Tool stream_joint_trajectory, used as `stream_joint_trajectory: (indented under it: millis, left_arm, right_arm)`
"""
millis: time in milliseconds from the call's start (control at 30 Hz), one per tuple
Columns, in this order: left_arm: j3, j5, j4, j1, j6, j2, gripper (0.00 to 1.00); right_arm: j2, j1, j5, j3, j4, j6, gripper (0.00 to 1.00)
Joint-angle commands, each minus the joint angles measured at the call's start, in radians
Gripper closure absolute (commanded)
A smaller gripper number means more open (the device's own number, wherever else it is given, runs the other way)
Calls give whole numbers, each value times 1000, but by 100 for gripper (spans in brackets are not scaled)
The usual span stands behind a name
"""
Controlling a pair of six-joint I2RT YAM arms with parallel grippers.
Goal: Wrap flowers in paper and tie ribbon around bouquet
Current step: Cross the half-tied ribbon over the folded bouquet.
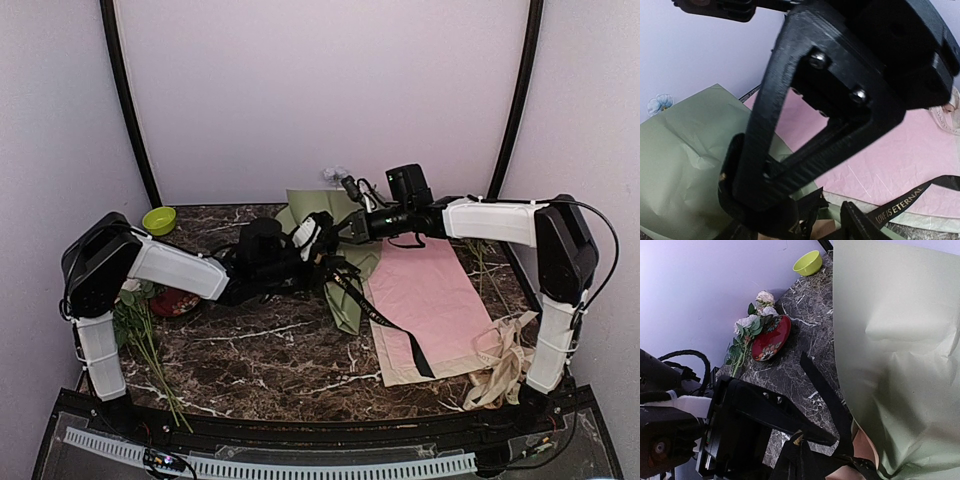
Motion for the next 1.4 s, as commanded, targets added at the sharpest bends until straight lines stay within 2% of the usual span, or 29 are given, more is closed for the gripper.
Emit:
stream_joint_trajectory:
  millis: [0, 133, 267, 300, 433, 567, 633, 767, 933, 1367]
  left_arm:
    - [36, 20, 54, 19, -40, 23, 49]
    - [27, 53, 109, 21, -51, 31, 63]
    - [24, 50, 117, 24, -62, 36, 98]
    - [18, 47, 120, 25, -67, 35, 100]
    - [-16, 52, 148, 30, -68, 23, 100]
    - [-32, 69, 166, 33, -68, 14, 100]
    - [-39, 78, 177, 34, -68, 14, 100]
    - [-44, 88, 185, 35, -71, 11, 100]
    - [-52, 108, 203, 37, -76, 8, 100]
    - [-49, 132, 244, 59, -118, 36, 100]
  right_arm:
    - [-29, 11, -54, 2, 27, -29, 100]
    - [-19, 14, -65, 10, -7, -62, 100]
    - [-12, 12, -64, 39, -86, -126, 95]
    - [-11, 10, -70, 47, -108, -150, 91]
    - [-10, -32, -75, 82, -185, -223, 75]
    - [39, -107, -105, 115, -195, -210, 68]
    - [93, -115, -67, 160, -252, -247, 69]
    - [212, -114, -62, 277, -410, -359, 80]
    - [301, -110, -70, 359, -552, -498, 83]
    - [434, -104, -427, 478, -874, -847, 86]
